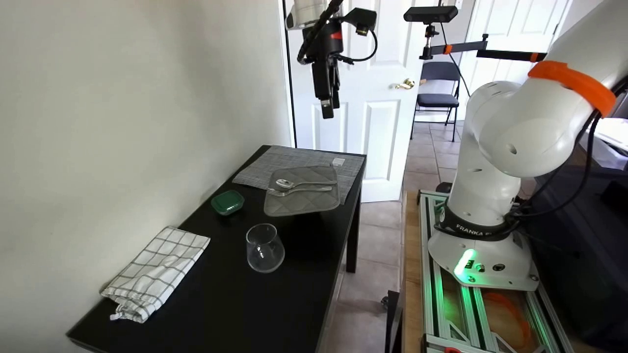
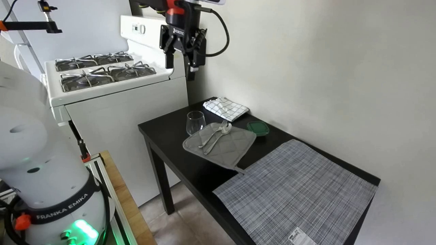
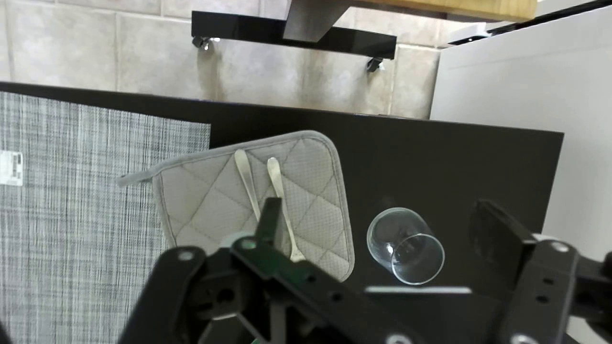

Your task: Move the silver spoon and fork to the grey placemat.

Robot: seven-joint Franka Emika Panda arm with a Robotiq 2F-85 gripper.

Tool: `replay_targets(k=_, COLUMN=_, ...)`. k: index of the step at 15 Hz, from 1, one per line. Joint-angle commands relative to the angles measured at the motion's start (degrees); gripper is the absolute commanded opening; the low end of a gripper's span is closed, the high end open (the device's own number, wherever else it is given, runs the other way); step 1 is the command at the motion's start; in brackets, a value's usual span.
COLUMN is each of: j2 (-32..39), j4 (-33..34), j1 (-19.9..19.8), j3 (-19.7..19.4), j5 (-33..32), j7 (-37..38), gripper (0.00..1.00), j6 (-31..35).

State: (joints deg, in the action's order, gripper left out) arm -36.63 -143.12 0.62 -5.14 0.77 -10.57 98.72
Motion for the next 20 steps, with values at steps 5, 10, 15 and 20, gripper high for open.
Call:
replay_targets(k=5, j2=8.9, j4=-2.1, j1=0.7, j3=-0.4, j5=-3.5, j7=-9.6, gripper=1.0, j6=15.0)
replay_targets(k=10, j2=13.2, j4=-4.8, j1=0.1, j3=-0.9, j5=-3.3, j7=-12.2, gripper=1.0, j6=22.1)
replay_targets(k=15, j2=16.4, j4=-7.7, j1=-0.3, j3=-2.2, j5=-2.6, j7=-13.9, gripper=1.0, j6=30.0)
replay_targets(k=20, j2=19.2, j4=-10.3, j1=-1.0, j3=-3.4, j5=-2.5, j7=-15.4, gripper=1.0, j6=36.3)
